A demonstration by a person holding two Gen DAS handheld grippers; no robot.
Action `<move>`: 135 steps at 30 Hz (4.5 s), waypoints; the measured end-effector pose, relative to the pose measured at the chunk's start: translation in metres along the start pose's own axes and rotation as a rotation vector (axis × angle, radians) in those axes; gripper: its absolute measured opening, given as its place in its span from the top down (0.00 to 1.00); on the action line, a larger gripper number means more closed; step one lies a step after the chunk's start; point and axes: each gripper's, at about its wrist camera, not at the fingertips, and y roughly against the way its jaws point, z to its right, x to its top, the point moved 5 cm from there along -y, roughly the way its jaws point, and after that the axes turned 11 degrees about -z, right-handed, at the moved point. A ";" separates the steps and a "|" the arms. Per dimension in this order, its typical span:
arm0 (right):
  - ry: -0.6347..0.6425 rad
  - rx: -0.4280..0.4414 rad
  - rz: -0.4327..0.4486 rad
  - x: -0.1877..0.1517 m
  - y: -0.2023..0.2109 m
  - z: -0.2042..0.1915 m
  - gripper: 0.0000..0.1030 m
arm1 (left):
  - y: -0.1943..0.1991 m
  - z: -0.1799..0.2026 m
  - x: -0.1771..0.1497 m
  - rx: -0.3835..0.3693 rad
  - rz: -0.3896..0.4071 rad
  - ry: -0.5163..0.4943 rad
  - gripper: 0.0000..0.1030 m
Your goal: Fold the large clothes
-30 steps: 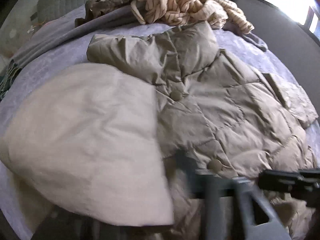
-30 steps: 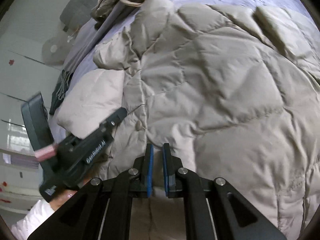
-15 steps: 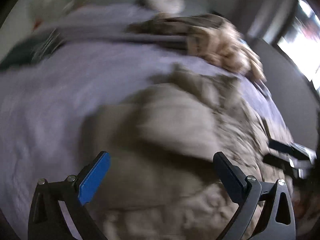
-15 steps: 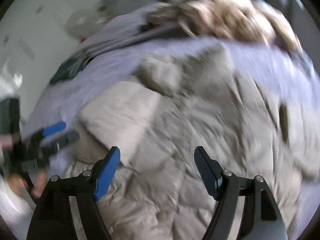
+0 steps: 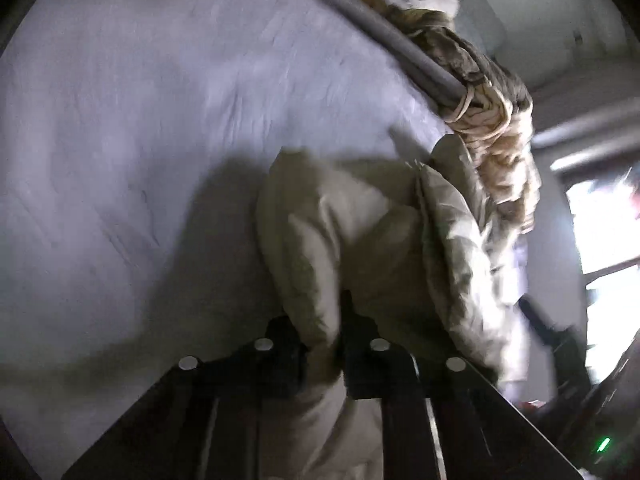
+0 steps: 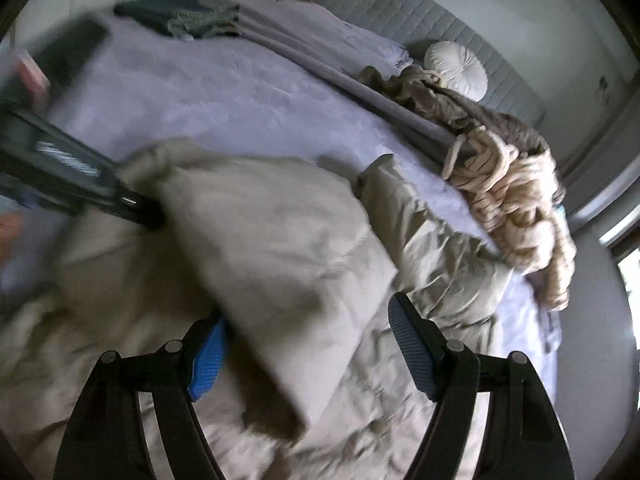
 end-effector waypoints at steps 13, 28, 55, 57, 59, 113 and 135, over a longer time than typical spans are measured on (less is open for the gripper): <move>-0.912 0.591 -0.205 -0.130 -0.075 0.139 0.85 | -0.013 0.012 0.002 0.313 0.028 -0.175 0.89; -1.211 0.916 -0.186 -0.187 -0.088 0.193 0.90 | 0.028 0.030 0.011 0.263 0.106 -0.199 0.88; -1.091 0.685 -0.258 -0.254 -0.043 0.199 0.82 | 0.012 0.069 -0.047 0.541 0.059 -0.309 0.88; -1.109 0.711 -0.253 -0.263 -0.037 0.200 0.65 | 0.010 0.082 -0.057 0.520 0.050 -0.302 0.88; -1.126 0.727 -0.243 -0.265 -0.033 0.202 0.50 | 0.005 0.098 -0.069 0.509 0.041 -0.299 0.88; -1.995 0.987 0.131 -0.519 -0.188 0.509 0.48 | -0.178 0.367 -0.152 0.501 -0.129 -0.478 0.01; -1.129 0.760 0.178 -0.282 -0.080 0.468 0.92 | -0.136 0.305 -0.124 0.552 -0.066 -0.359 0.01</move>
